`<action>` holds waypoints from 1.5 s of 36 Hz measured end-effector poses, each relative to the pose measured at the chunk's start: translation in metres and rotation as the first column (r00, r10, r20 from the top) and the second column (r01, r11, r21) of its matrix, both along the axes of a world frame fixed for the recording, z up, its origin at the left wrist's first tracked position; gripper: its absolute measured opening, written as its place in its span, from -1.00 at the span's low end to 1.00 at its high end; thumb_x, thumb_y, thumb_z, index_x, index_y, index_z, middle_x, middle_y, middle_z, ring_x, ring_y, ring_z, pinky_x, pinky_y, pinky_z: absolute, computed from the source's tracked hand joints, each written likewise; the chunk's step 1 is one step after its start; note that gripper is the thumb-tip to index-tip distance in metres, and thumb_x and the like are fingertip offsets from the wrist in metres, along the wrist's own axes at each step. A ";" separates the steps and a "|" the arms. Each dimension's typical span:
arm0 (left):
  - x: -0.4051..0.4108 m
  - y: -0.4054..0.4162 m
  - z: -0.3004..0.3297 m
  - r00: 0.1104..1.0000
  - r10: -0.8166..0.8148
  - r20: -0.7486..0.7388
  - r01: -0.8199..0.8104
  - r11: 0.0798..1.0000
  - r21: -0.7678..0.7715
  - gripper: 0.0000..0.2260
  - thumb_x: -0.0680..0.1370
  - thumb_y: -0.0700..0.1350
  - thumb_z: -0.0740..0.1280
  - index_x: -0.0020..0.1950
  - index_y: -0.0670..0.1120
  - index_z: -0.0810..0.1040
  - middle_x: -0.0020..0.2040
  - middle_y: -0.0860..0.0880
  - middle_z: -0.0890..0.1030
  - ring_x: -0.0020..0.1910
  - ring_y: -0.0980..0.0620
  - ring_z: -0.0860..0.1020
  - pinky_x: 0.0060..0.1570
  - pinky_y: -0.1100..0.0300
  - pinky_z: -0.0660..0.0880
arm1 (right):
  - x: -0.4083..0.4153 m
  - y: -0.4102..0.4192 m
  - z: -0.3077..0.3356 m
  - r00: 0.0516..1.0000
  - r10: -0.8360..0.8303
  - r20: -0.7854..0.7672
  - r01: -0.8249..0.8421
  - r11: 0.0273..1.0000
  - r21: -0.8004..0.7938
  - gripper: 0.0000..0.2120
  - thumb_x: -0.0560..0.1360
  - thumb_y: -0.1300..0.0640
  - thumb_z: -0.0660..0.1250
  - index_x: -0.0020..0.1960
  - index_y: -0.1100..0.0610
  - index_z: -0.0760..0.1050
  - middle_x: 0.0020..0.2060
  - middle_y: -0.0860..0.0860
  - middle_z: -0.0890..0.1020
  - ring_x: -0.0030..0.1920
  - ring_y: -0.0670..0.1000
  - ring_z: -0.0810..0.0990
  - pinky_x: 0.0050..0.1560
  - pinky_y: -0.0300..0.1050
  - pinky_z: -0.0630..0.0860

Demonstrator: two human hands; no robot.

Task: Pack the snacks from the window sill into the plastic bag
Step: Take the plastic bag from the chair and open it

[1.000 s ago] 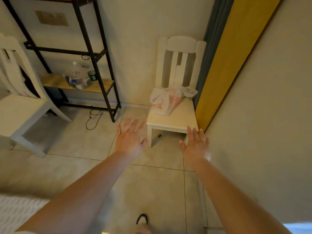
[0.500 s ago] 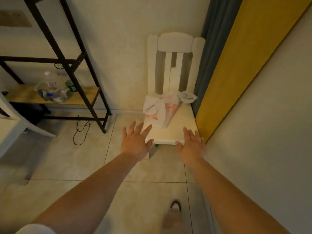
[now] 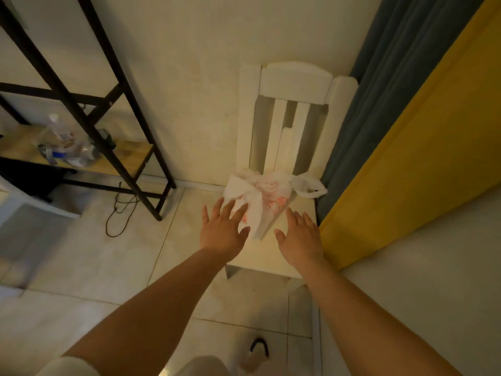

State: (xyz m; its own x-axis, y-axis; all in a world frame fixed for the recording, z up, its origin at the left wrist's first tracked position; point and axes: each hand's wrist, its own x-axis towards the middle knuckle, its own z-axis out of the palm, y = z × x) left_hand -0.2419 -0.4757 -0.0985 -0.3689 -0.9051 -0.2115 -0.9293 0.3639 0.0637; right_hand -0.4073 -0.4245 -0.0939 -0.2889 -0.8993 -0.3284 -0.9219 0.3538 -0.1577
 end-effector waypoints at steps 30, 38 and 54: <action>-0.092 -0.275 -0.117 0.995 -0.072 0.066 0.059 0.981 0.185 -0.47 0.60 0.15 0.08 0.54 0.12 0.01 0.56 0.01 0.09 0.54 -0.05 -0.11 0.42 -0.17 -0.30 | -0.094 -0.254 -0.129 0.999 0.005 0.035 -0.010 0.989 0.148 -0.66 0.55 0.04 0.16 0.30 0.09 0.38 0.23 0.07 0.45 0.22 0.07 0.37 0.20 -0.07 0.37; -0.117 -0.311 -0.174 0.996 -0.074 0.052 0.058 0.964 0.258 -0.49 0.60 0.09 0.12 0.53 0.08 0.08 0.54 0.00 0.14 0.54 -0.04 -0.07 0.44 -0.16 -0.25 | -0.127 -0.308 -0.186 0.998 0.059 0.015 -0.061 0.985 0.163 -0.55 0.54 0.05 0.23 0.41 0.06 0.29 0.34 0.07 0.38 0.32 0.08 0.32 0.28 -0.05 0.34; -0.134 -0.315 -0.242 0.960 -0.279 -0.005 0.258 0.880 0.400 -0.22 0.47 0.08 0.38 0.54 0.11 -0.02 0.56 0.01 0.00 0.54 -0.07 -0.05 0.49 -0.14 -0.06 | -0.152 -0.305 -0.235 0.912 0.391 0.125 -0.401 0.914 0.062 -0.75 0.51 0.17 0.27 0.17 0.11 0.54 0.07 0.05 0.58 0.13 0.10 0.49 0.20 -0.06 0.37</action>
State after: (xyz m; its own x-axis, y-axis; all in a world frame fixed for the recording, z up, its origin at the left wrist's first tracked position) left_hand -0.3758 -0.7911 -0.3407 -0.5650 -0.6116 -0.5539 -0.8052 0.5551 0.2085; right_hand -0.5597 -0.7299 -0.3293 0.1264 -0.9000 -0.4171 -0.9682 -0.0204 -0.2494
